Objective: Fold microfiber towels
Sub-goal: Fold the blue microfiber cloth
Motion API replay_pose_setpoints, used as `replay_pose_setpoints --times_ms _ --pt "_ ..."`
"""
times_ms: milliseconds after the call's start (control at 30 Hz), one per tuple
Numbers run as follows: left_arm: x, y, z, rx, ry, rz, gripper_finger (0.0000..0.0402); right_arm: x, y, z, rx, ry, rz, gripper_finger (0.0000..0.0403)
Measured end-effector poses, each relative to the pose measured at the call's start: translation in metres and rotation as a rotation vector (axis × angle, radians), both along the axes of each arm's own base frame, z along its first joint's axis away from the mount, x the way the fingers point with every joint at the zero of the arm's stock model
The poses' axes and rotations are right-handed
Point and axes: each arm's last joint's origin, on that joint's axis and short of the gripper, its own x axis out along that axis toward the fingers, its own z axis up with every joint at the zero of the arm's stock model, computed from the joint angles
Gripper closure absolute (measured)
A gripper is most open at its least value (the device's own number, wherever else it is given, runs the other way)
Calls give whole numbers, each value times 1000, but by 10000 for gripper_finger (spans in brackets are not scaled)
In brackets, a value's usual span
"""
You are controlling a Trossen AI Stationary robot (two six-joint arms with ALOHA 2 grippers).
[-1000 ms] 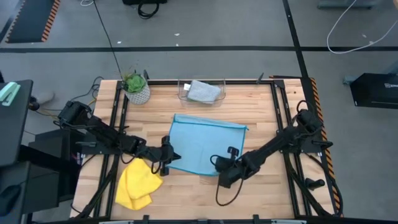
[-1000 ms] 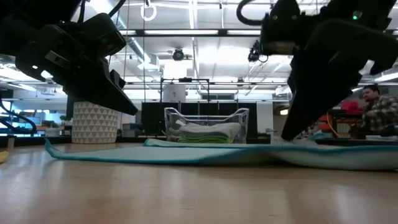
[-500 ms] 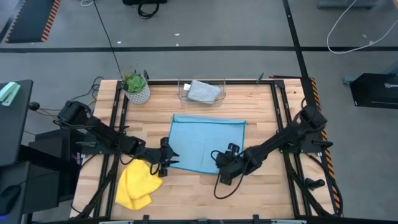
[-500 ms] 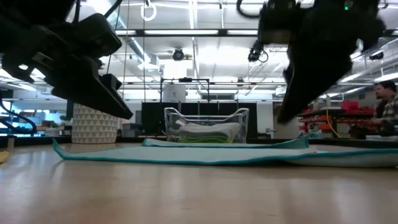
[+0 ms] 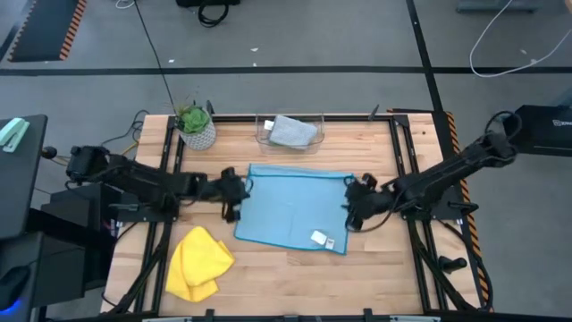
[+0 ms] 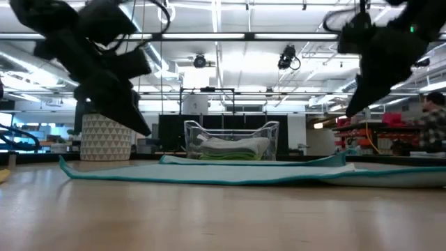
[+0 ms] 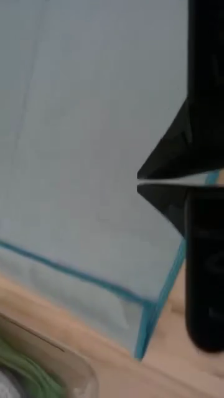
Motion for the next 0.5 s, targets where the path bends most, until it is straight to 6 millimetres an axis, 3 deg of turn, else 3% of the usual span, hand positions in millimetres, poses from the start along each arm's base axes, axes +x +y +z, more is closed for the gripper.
replay_pose_setpoints --times_ms 67,133,267,367,500 --pt "0 15 0 -2 14 -1 391 -10 -13 -6 -19 11 -18 224" --pt "1 26 -3 21 31 12 372 -15 -24 -9 -45 22 -31 228" --pt "1 46 -7 -9 45 116 288 -14 -41 -10 -108 62 -26 216" --pt "0 66 -12 -146 41 290 223 -11 -53 -8 -144 82 -34 198" --pt "5 90 -16 -229 40 419 177 -10 -65 -5 -174 78 -49 182"
